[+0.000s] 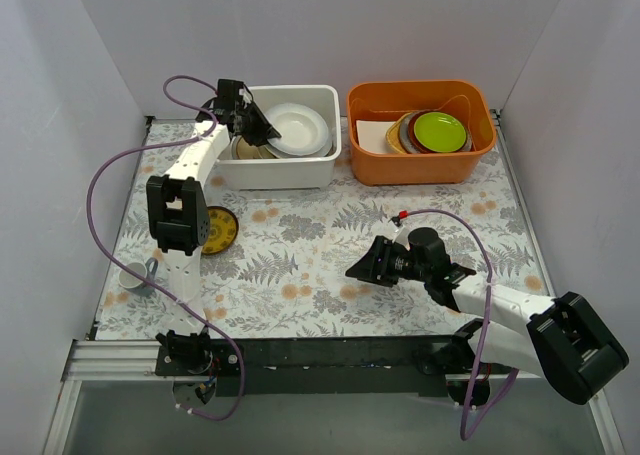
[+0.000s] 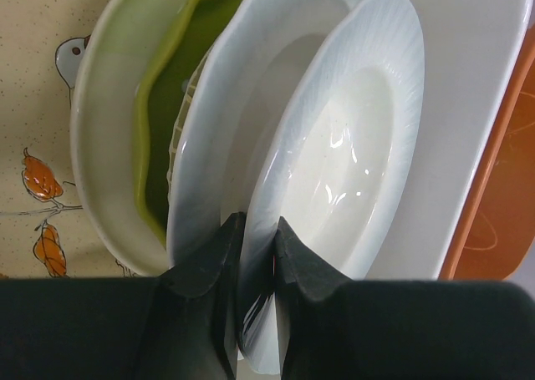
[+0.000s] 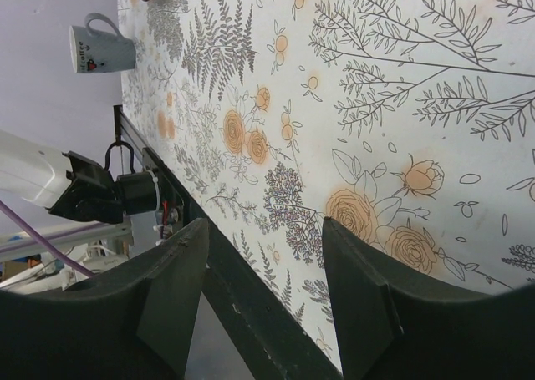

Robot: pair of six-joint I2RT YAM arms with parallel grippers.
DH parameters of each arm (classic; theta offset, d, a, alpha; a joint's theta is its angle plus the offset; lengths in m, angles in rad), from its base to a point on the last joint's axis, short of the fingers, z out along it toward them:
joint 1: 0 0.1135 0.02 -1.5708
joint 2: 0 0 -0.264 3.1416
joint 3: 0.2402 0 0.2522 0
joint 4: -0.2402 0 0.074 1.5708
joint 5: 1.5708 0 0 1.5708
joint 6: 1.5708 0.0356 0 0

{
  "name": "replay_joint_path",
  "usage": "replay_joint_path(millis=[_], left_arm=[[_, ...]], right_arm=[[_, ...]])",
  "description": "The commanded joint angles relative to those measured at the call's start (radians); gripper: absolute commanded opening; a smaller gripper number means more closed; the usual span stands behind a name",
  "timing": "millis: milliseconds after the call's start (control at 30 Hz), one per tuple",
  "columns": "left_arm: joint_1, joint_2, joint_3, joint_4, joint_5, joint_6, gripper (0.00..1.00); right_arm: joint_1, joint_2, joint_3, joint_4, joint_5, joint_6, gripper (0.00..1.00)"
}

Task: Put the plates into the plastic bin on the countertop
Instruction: Place the plate in the plastic bin.

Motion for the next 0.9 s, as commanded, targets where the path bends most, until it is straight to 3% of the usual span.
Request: replay_joint_path(millis=[0, 467, 733, 800, 867], left_arm=[[0.025, 0.007, 0.041, -0.006, -0.033, 0.005, 0.0], [0.106, -0.01, -0.052, -0.023, -0.06, 0.0, 0.0], [0.114, 0.009, -0.059, -0.001, 0.008, 0.017, 0.0], [0.115, 0.018, -0.06, 0.013, 0.051, 0.028, 0.05], [0.114, 0.033, -0.051, 0.02, 0.117, 0.046, 0.21]], right_arm=[[-0.005, 0.013, -0.003, 0.046, -0.018, -0.016, 0.64], [-0.005, 0.044, -0.003, 0.063, -0.033, -0.021, 0.64], [-0.005, 0.053, -0.005, 0.066, -0.036, -0.021, 0.64], [-0.005, 0.056, -0.006, 0.066, -0.038, -0.021, 0.64], [-0.005, 0.057, -0.006, 0.068, -0.038, -0.021, 0.64]])
